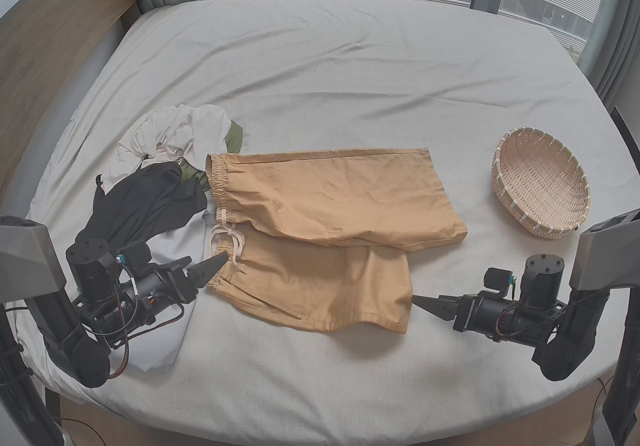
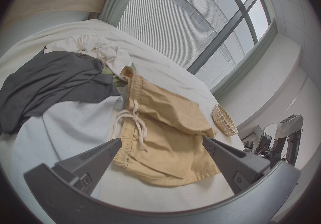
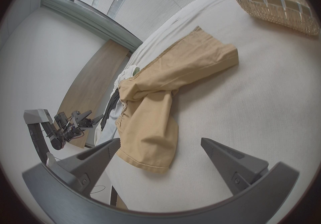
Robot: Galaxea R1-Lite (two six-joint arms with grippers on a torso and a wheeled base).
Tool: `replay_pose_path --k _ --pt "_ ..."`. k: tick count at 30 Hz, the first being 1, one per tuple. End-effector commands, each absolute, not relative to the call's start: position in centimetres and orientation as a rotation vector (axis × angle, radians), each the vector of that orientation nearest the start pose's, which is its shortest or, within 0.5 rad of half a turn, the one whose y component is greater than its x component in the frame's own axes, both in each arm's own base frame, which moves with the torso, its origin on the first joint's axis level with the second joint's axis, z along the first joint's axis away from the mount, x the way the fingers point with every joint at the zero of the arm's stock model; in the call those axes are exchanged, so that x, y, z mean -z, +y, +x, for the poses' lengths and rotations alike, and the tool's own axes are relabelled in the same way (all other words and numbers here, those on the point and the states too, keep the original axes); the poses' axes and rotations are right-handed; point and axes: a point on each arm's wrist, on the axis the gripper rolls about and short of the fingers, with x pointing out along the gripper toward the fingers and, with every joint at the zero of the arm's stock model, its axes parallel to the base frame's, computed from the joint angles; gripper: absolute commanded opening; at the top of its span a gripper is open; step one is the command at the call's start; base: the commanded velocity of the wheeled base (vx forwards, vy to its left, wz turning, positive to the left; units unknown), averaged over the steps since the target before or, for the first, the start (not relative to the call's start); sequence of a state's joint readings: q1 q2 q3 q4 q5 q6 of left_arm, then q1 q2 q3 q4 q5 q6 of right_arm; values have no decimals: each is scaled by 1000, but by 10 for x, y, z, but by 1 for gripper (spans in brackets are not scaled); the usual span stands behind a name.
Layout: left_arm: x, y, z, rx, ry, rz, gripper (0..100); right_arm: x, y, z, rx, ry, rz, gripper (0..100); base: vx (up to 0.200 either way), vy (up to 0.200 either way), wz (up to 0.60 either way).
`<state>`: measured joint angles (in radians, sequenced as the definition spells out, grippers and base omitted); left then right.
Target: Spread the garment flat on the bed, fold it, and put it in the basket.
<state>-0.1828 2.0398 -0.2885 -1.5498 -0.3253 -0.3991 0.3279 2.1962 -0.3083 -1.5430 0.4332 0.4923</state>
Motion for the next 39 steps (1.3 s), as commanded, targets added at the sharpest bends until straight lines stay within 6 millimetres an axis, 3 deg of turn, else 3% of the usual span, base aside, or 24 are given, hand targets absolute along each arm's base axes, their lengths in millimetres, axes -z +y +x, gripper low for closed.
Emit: replay_pose_path --k 1,7,16,22,34,35,39 --pt "-48 -56 272 442 358 -402 100 -13 106 268 -660 555 478 100 0 0 0" --pt "-25 -56 277 416 428 -402 100 -7 112 269 -671 574 475 100 0 0 0" --pt "-22 -57 284 418 424 -409 100 -6 123 272 -696 569 474 100 0 0 0" --pt "-9 -54 287 394 462 -408 100 2 130 281 -663 556 468 100 0 0 0" --pt "-2 -60 316 391 405 -425 100 1 130 280 -664 554 468 100 0 0 0" --pt "0 -61 316 391 407 -425 0 0 130 280 -664 553 469 100 0 0 0" --pt "6 -59 321 382 413 -428 0 0 129 280 -663 551 469 100 0 0 0"
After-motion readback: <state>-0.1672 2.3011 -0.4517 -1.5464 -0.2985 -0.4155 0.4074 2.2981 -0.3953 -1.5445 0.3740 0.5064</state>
